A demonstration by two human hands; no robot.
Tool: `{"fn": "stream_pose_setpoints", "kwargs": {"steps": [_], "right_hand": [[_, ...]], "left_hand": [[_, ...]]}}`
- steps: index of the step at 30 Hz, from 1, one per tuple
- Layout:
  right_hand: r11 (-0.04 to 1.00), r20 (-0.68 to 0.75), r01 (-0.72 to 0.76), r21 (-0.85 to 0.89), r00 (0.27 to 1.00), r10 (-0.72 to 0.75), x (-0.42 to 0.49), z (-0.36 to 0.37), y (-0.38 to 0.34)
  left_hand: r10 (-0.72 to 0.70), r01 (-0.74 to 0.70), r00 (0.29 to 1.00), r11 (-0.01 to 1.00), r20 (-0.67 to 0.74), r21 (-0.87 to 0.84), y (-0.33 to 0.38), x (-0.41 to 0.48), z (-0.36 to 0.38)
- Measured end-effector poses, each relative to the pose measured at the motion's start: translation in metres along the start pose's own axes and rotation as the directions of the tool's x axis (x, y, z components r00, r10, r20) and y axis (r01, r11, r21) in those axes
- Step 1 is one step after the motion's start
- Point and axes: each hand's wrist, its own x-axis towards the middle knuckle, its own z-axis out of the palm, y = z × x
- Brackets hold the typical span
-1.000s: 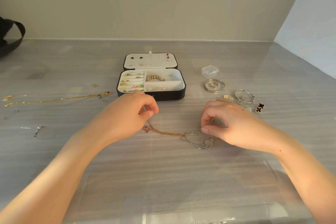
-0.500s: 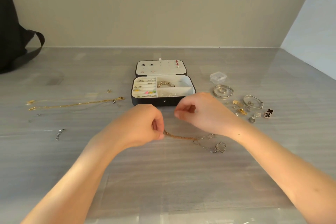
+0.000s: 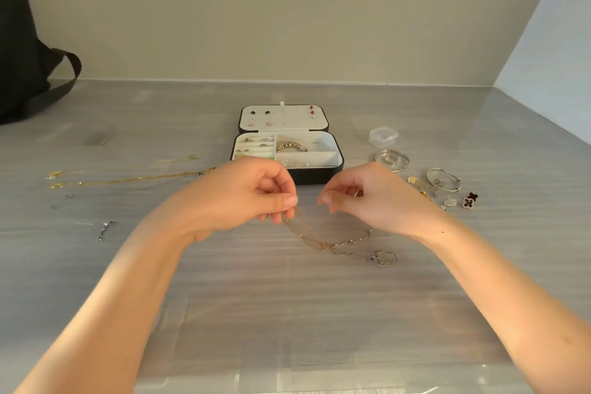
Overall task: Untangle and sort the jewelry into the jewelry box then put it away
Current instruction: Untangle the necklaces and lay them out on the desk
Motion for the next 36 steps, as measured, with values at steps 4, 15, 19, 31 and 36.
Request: {"fn": "stream_pose_setpoints", "kwargs": {"steps": [4,15,19,31,36], "right_hand": [[0.998,0.016,-0.023,-0.057,1.0,0.024,0.0,-0.003,0.001],[0.955,0.074,-0.093,-0.283,0.99,0.118,-0.007,-0.013,0.004],[0.952,0.114,-0.098,-0.292,0.984,0.136,-0.008,-0.015,0.005],[0.921,0.261,-0.044,-0.387,0.953,0.155,-0.016,-0.017,-0.006],[0.908,0.28,-0.042,-0.417,0.945,0.172,-0.018,-0.018,-0.007]], "left_hand": [[0.033,-0.034,0.999,0.997,-0.03,-0.062,0.001,0.011,0.004],[0.118,-0.015,0.974,0.886,-0.195,0.464,0.006,0.055,0.029],[0.237,-0.071,0.946,0.82,-0.223,0.568,0.002,0.046,0.04],[0.219,-0.214,0.974,0.831,0.052,0.514,-0.017,0.013,0.044],[0.279,-0.254,0.958,0.736,0.061,0.627,-0.025,0.005,0.043]]}}
